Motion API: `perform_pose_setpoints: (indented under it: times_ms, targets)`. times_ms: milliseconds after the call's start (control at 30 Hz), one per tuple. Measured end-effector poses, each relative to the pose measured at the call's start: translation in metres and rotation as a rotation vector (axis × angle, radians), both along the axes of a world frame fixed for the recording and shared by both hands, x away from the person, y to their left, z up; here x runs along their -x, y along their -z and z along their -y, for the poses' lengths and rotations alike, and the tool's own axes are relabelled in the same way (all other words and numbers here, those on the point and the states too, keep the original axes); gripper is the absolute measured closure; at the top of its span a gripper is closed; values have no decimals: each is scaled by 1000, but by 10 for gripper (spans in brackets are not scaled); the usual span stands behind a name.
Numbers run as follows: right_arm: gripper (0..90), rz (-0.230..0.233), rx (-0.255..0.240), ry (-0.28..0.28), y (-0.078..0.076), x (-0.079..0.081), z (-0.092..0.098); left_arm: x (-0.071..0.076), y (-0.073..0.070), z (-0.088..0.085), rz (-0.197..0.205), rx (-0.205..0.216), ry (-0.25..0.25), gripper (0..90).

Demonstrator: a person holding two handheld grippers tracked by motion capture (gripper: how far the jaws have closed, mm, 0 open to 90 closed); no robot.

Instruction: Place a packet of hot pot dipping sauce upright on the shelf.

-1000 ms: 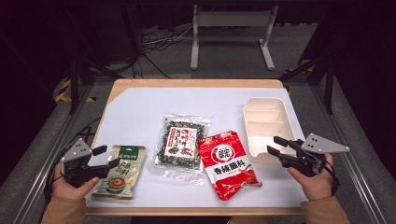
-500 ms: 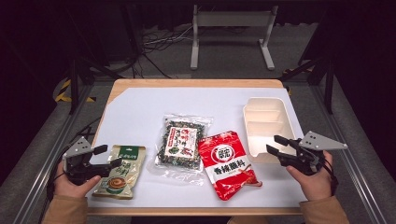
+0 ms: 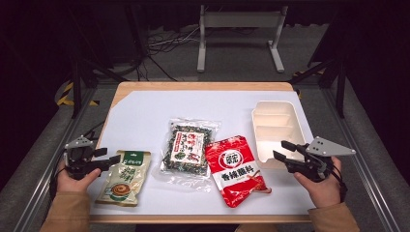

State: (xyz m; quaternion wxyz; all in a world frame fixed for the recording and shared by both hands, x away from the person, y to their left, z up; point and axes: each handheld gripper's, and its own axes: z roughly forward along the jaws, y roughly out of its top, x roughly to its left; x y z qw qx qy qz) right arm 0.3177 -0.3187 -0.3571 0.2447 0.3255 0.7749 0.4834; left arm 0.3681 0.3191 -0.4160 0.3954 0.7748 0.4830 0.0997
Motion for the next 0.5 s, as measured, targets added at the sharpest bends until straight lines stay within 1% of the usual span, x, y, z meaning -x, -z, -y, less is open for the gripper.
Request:
perform_pose_setpoints:
  times_ms: [167,200,233,267,300,333,500]
  targets:
    - [520,-5,7,-3,1,-1,-2,-15,11,5,-48,-24,-7,271]
    - [520,-5,10,-4,2,-1,-3,-17,13,5,-50,-32,-9,261]
    - [520,-6,10,-6,2,-1,-3,-20,15,6,-55,-42,-19,255]
    - [519,-6,12,-7,2,-1,-4,-22,16,6,-70,-47,-25,230]
    - [517,-6,15,-7,3,-1,-4,-25,18,6,-77,-55,-27,213]
    - [515,-7,18,-7,3,-1,-5,-26,19,6,-82,-62,-31,216]
    - [505,-8,25,-11,4,-2,-6,-32,26,10,-100,-90,2,212]
